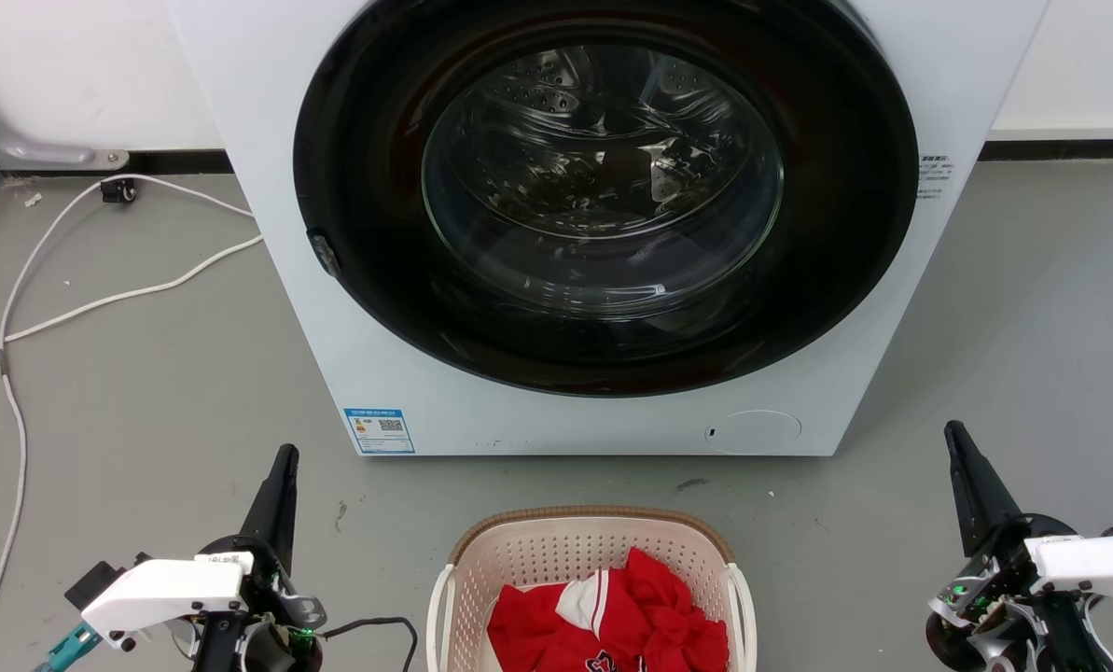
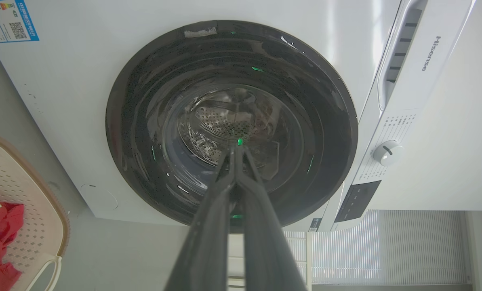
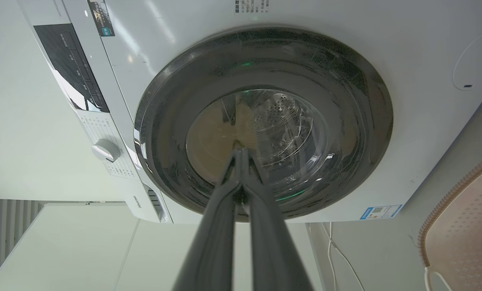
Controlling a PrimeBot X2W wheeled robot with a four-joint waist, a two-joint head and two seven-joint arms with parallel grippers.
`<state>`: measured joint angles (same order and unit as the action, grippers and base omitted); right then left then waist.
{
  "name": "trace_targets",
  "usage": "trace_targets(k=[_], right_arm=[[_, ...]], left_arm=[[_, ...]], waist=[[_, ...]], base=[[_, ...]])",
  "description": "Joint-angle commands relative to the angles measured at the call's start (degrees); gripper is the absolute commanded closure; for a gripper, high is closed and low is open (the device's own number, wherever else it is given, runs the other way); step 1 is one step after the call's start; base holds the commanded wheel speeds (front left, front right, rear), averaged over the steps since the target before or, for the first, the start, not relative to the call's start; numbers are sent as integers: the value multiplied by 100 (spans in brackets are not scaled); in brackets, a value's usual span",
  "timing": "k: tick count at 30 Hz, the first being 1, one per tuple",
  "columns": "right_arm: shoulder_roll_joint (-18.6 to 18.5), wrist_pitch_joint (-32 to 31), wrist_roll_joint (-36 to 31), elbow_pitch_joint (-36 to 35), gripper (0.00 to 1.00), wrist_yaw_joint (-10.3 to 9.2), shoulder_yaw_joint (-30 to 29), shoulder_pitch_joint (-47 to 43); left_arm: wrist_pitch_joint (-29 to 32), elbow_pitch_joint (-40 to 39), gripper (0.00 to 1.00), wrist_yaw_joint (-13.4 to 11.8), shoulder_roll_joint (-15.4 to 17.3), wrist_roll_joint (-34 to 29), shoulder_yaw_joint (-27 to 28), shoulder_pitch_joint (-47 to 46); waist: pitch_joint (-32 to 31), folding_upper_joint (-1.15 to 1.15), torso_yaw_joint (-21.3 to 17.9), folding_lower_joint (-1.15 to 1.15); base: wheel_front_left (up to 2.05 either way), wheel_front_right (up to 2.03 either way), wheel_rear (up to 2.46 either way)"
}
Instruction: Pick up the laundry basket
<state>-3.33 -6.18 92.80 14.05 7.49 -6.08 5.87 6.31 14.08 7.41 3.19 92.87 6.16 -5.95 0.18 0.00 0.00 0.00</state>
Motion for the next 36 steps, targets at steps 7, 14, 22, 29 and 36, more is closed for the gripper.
trace_targets(k=[7, 14, 22, 29, 36], right_arm=[[25, -27, -18, 6, 100, 0, -15, 71], [28, -22, -22, 6, 100, 0, -20, 71], [31, -28, -25, 7, 100, 0, -24, 72], [33, -31, -30, 7, 100, 0, -26, 72], [31, 19, -31, 167, 0, -1, 23, -187]], left_arm=[[10, 9, 100, 21, -12, -38, 21, -59], [11, 8, 100, 21, -12, -42, 26, -59], [16, 8, 100, 21, -14, -45, 30, -59], [20, 8, 100, 21, -17, -39, 33, -59], [-28, 170, 0, -9, -48, -36, -17, 182]], waist=[[0, 0, 0, 0], [0, 0, 0, 0], [0, 0, 0, 0], [0, 0, 0, 0], [0, 0, 0, 0]], base=[[0, 0, 0], [0, 0, 0], [0, 0, 0], [0, 0, 0], [0, 0, 0]])
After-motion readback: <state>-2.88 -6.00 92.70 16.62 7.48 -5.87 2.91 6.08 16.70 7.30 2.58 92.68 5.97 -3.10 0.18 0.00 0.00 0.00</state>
